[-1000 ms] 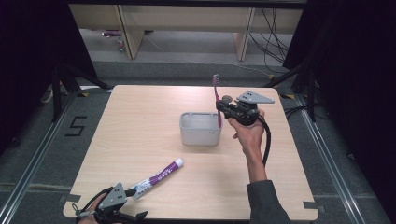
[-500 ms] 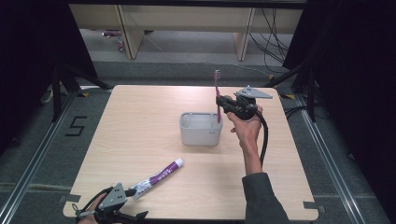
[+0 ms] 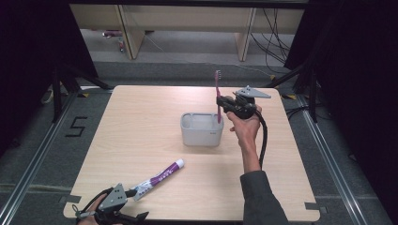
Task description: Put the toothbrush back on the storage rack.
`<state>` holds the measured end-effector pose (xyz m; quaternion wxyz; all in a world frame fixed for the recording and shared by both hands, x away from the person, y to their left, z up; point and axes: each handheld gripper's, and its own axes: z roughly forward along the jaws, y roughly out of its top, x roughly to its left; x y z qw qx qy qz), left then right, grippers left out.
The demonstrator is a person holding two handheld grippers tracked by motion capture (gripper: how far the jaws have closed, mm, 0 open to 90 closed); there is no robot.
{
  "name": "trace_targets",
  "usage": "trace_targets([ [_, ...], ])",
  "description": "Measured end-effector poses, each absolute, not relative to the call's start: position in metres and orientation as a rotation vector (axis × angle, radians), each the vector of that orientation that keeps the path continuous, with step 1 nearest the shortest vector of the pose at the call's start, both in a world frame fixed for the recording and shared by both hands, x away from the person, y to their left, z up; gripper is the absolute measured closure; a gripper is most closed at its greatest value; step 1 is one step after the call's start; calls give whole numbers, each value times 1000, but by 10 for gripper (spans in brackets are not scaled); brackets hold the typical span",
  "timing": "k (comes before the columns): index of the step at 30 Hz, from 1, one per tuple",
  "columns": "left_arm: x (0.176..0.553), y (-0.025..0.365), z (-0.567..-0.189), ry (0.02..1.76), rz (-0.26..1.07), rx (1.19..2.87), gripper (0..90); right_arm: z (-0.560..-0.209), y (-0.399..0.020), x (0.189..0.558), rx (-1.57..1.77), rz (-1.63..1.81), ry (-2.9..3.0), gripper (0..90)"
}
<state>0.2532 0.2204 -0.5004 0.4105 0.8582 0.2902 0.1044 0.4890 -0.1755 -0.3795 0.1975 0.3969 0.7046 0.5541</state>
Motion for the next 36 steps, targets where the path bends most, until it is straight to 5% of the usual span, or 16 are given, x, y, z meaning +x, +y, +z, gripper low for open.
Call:
trace_targets([
  [36,252,218,-501,744,252,2134,157,-420,-173,495,1164,1535,1993,829],
])
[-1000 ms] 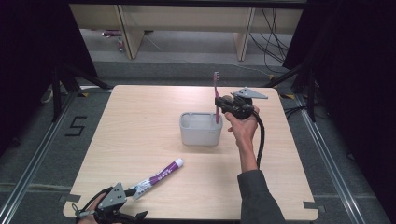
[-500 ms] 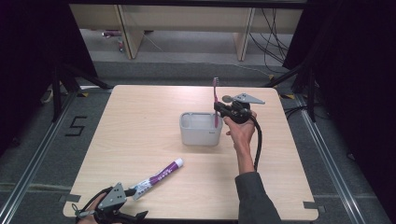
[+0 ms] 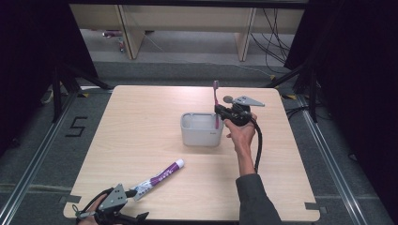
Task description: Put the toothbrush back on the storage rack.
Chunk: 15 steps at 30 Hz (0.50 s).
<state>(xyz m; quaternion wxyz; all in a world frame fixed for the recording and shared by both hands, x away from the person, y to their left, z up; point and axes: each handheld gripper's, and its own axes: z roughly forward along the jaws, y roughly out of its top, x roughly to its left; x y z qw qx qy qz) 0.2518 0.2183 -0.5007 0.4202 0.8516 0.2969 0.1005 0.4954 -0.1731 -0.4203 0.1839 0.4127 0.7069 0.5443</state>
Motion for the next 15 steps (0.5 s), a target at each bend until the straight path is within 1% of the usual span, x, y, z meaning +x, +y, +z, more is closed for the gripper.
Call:
trace_targets([
  [6,252,218,-501,744,249,2135,157,-426,-170,493,1222,1531,1990,829],
  [15,252,218,-500,744,251,2138,157,-429,-169,495,1187,1507,2014,828],
])
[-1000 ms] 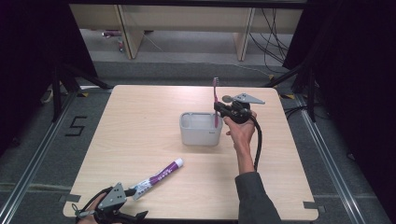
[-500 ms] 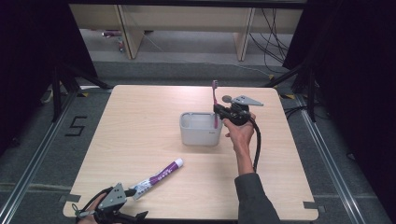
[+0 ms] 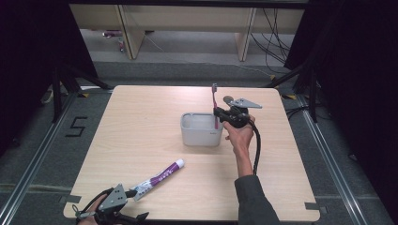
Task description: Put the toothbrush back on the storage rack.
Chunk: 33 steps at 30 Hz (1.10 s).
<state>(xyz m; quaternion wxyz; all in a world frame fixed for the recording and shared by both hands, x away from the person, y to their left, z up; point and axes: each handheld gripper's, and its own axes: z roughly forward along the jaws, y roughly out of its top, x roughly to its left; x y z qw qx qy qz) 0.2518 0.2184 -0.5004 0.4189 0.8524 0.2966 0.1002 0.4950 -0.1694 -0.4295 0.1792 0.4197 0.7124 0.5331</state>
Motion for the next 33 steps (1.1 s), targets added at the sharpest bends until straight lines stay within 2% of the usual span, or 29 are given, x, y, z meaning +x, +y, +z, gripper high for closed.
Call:
trace_targets([
  [33,252,218,-501,745,252,2136,157,-438,-171,491,1180,1464,2022,817],
])
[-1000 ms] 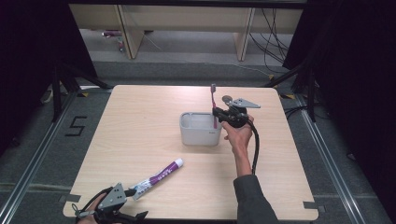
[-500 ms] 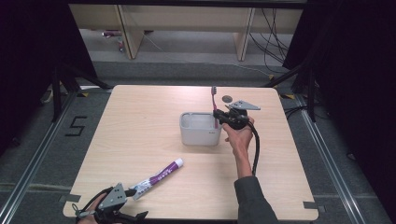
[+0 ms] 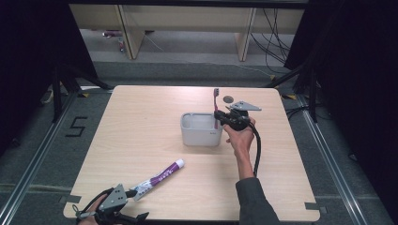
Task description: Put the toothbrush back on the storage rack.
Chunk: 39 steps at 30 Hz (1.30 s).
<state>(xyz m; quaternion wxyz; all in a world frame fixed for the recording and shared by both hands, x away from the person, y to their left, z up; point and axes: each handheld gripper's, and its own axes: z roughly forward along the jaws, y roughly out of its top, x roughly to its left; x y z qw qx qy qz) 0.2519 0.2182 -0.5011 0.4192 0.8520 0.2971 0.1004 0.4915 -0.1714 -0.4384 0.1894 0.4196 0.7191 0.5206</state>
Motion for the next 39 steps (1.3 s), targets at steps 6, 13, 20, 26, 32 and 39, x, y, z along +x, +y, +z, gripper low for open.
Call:
trace_targets([
  [6,252,218,-501,745,247,2132,157,-439,-172,492,1181,1462,2023,815],
  [13,251,218,-501,753,242,2133,157,-438,-172,491,1191,1452,2020,793],
  [20,251,218,-501,748,243,2135,157,-437,-173,491,1203,1455,2018,711],
  [26,252,218,-502,737,239,2134,157,-436,-175,491,1233,1471,1984,565],
  [32,252,218,-501,747,248,2131,157,-432,-179,486,1263,1497,1953,456],
  [39,252,218,-501,744,250,2140,157,-421,-193,474,1295,1516,1909,406],
])
